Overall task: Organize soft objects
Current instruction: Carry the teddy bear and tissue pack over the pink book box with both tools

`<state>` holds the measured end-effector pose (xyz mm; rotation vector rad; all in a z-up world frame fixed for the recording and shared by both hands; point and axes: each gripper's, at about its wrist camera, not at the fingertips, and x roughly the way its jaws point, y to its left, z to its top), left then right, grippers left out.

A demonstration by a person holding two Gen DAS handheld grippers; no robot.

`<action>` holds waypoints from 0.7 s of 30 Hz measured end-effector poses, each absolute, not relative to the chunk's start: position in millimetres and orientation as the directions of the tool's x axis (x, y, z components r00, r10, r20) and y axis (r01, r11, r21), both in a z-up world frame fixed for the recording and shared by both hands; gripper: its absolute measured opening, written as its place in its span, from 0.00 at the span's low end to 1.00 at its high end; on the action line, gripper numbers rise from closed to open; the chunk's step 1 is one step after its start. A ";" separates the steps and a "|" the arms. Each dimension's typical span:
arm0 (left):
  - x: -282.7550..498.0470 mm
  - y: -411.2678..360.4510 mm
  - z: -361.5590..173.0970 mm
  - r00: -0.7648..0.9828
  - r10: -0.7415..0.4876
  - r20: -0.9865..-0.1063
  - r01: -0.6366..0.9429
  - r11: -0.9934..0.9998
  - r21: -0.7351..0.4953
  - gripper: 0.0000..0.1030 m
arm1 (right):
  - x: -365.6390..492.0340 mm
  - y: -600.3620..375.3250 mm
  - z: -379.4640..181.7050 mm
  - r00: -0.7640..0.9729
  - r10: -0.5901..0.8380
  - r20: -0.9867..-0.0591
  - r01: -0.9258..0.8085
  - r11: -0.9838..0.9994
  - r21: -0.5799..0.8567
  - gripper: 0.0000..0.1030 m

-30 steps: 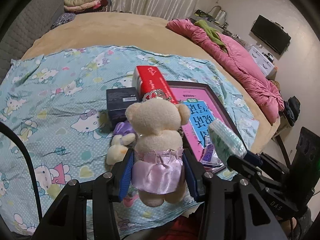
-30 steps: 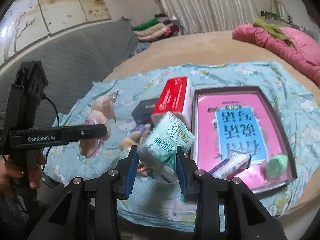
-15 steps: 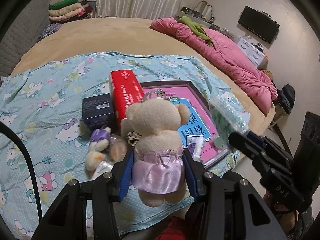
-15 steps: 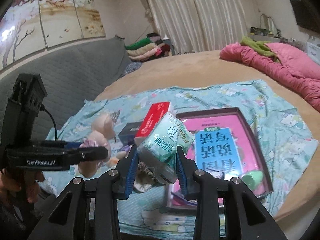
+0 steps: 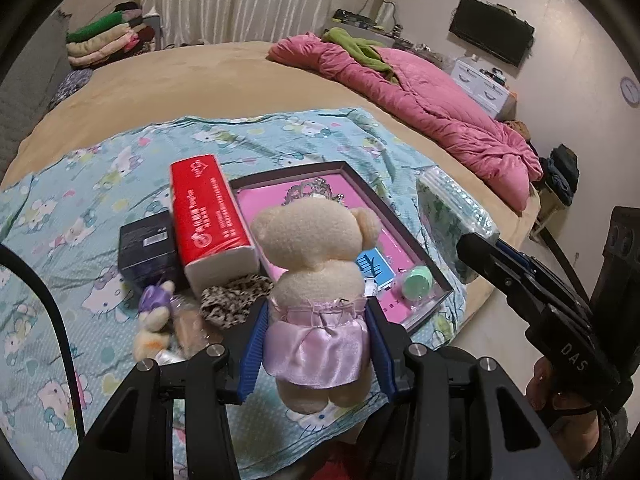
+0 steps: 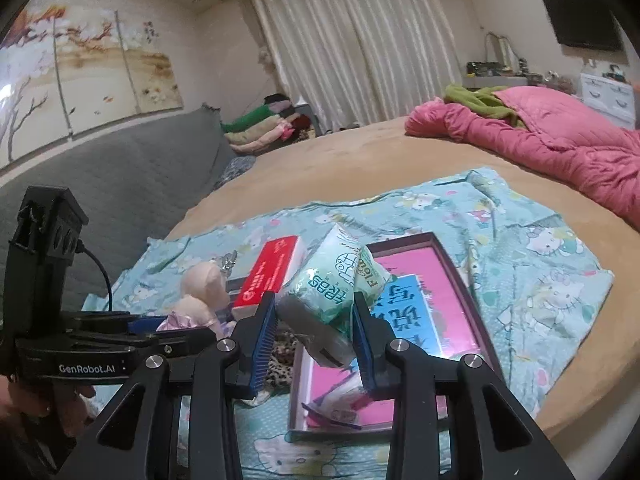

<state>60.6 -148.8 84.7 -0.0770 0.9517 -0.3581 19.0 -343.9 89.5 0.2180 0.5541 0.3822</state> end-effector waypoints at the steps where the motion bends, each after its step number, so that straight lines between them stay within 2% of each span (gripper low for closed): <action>1: 62.4 -151.3 84.2 0.526 -0.334 -0.782 0.270 0.938 -0.219 0.45 | 19.5 -347.2 88.7 0.787 0.401 -0.468 -0.282 0.910 0.305 0.36; 12: 85.0 -185.4 58.8 0.485 -0.319 -0.815 0.305 0.934 -0.184 0.45 | 30.2 -371.9 66.0 0.785 0.372 -0.495 -0.204 0.910 0.360 0.36; 21: 108.4 -200.1 26.7 0.430 -0.297 -0.853 0.307 0.936 -0.171 0.45 | 41.5 -378.7 36.7 0.741 0.382 -0.553 -0.167 0.902 0.399 0.36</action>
